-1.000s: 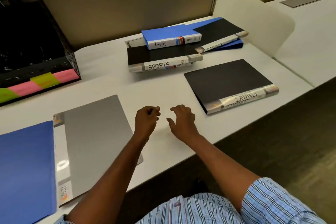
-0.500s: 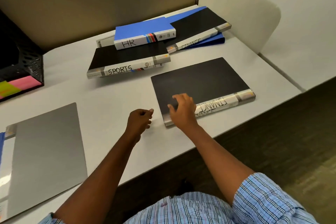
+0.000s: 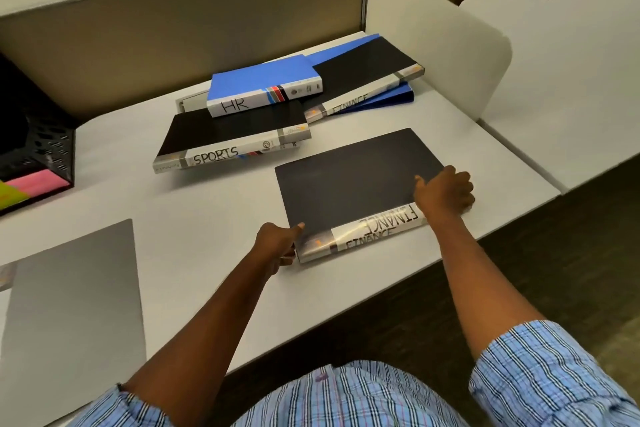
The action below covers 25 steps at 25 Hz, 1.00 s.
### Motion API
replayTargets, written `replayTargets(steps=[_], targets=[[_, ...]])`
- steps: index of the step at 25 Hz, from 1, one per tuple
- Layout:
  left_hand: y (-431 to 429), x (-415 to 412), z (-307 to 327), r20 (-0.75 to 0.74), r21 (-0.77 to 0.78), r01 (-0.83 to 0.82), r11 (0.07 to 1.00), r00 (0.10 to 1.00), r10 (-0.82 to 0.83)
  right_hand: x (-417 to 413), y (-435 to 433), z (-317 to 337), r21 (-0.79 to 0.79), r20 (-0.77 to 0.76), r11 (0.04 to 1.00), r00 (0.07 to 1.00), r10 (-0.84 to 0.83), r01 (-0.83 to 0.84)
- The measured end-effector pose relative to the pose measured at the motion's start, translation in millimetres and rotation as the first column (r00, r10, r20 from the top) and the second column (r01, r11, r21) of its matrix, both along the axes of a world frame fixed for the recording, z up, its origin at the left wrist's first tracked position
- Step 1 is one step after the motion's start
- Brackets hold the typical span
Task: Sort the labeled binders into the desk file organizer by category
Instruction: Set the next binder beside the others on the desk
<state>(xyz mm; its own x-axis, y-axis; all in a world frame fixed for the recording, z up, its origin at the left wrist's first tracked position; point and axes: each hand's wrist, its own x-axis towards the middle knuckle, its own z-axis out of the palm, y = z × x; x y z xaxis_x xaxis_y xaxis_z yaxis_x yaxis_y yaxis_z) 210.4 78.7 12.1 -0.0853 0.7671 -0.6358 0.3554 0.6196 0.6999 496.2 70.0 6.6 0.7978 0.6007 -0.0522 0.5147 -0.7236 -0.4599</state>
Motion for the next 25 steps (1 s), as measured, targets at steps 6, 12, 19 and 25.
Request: replayTargets(steps=[6,12,19,25], targets=[[-2,-4,-1,0.147,-0.087,-0.044,0.995,0.988,0.056,8,-7,-18,-0.104,-0.031,0.991,0.996,-0.086,0.082],[-8,1,2,0.306,-0.114,-0.031,0.993,0.95,0.065,2,-14,-22,-0.03,-0.112,0.977,0.971,-0.213,0.211],[-3,8,30,0.614,-0.022,-0.077,0.997,0.786,0.074,23,-20,4,0.249,-0.434,0.863,0.847,-0.307,0.44],[19,1,89,0.626,0.154,-0.047,0.987,0.778,-0.06,56,-36,46,0.283,-0.699,0.786,0.679,-0.223,0.549]])
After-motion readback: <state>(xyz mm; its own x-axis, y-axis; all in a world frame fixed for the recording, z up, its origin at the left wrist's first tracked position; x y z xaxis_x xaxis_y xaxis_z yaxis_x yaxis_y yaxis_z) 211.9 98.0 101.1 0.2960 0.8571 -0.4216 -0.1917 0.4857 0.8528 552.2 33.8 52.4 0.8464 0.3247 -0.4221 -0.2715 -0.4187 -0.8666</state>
